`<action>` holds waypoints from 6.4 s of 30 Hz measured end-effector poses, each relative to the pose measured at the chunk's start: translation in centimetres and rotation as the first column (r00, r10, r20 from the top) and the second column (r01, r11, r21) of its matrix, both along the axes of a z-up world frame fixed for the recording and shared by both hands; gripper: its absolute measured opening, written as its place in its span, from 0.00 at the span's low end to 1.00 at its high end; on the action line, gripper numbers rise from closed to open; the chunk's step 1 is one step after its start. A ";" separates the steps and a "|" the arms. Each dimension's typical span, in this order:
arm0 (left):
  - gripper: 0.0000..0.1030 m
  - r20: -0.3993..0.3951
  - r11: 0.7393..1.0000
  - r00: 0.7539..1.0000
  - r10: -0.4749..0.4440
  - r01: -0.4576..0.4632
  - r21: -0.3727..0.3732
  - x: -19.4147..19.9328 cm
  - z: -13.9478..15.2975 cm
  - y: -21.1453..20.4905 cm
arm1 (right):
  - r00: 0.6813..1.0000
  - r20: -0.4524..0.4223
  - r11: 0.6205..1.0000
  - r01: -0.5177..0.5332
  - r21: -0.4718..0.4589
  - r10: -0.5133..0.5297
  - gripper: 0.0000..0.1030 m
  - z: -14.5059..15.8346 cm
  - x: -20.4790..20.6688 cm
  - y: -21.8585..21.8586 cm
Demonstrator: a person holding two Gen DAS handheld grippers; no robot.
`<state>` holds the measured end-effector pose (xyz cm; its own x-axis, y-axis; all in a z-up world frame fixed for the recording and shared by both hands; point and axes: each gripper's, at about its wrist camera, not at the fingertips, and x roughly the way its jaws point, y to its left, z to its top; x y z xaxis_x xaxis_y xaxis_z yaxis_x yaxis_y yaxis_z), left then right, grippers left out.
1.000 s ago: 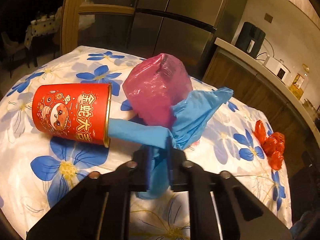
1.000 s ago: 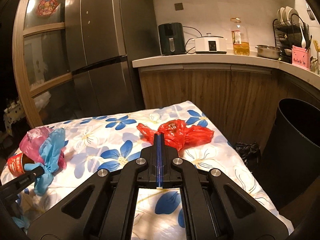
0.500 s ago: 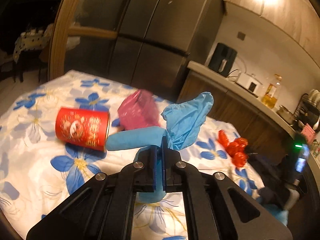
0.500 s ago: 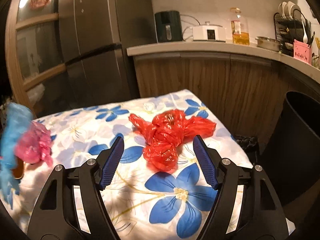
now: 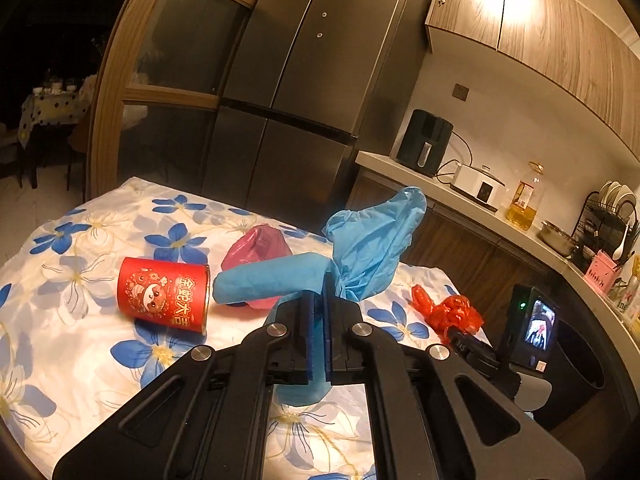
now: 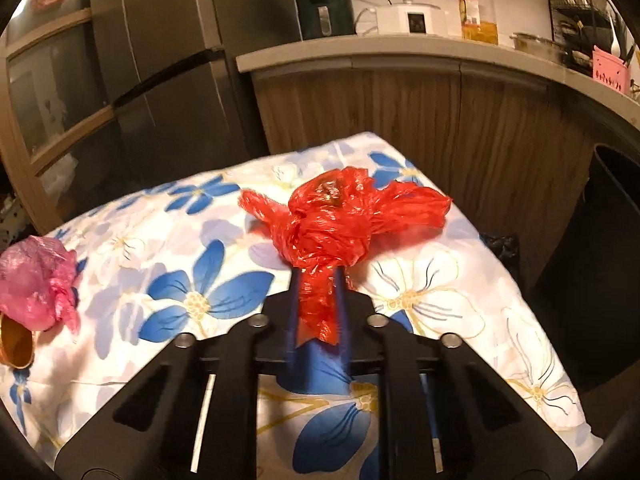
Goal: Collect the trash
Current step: 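Carry the red bag and blue glove with both tools over the black bin, then open both tools to drop the bag and glove into the bin, then move both open tools back over the table toward the can and pink bag, then close the left tool on the red can rim while the right tool grasps the pink bag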
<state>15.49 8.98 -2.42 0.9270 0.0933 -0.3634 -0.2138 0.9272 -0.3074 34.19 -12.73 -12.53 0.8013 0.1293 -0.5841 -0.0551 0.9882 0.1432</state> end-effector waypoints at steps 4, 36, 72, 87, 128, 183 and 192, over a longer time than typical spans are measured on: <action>0.03 0.000 1.000 1.000 -0.003 0.003 0.010 0.0 0.0 -0.2 | 0.997 0.080 1.000 -0.017 0.009 0.016 0.10 1.9 -2.2 -0.4; 0.03 -0.019 0.945 0.958 -0.286 0.285 0.157 4.5 3.1 -19.1 | 0.941 0.320 0.993 0.097 0.063 -0.112 0.09 10.6 -15.4 -16.8; 0.03 -0.054 0.762 0.789 -0.612 0.607 0.226 12.0 2.4 -39.3 | 0.911 0.246 0.944 0.321 0.077 -0.330 0.10 9.0 -12.9 -30.4; 0.35 -0.113 0.726 0.755 -0.646 0.653 0.214 13.4 0.7 -39.8 | 0.911 0.209 0.935 0.348 0.074 -0.356 0.43 7.8 -12.4 -31.5; 0.92 -0.055 0.941 0.976 -0.209 0.216 0.262 1.1 1.7 -21.5 | 0.925 0.300 0.972 0.229 0.055 -0.235 0.82 10.4 -19.7 -18.4; 0.35 -0.343 0.951 0.887 0.309 -0.290 0.107 4.0 -6.1 6.6 | 0.958 0.197 0.978 -0.210 -0.018 0.209 0.83 6.1 -13.6 7.1; 0.02 -0.331 0.961 0.904 0.272 -0.273 0.044 2.5 -6.0 7.6 | 0.946 0.201 0.967 -0.254 -0.026 0.254 0.83 5.7 -12.8 9.8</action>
<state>18.03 16.57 -8.43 0.6922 0.3230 -0.6453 -0.5477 0.8174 -0.1784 21.36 -2.95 -6.84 0.8426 0.3441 -0.4143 -0.3318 0.9376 0.1039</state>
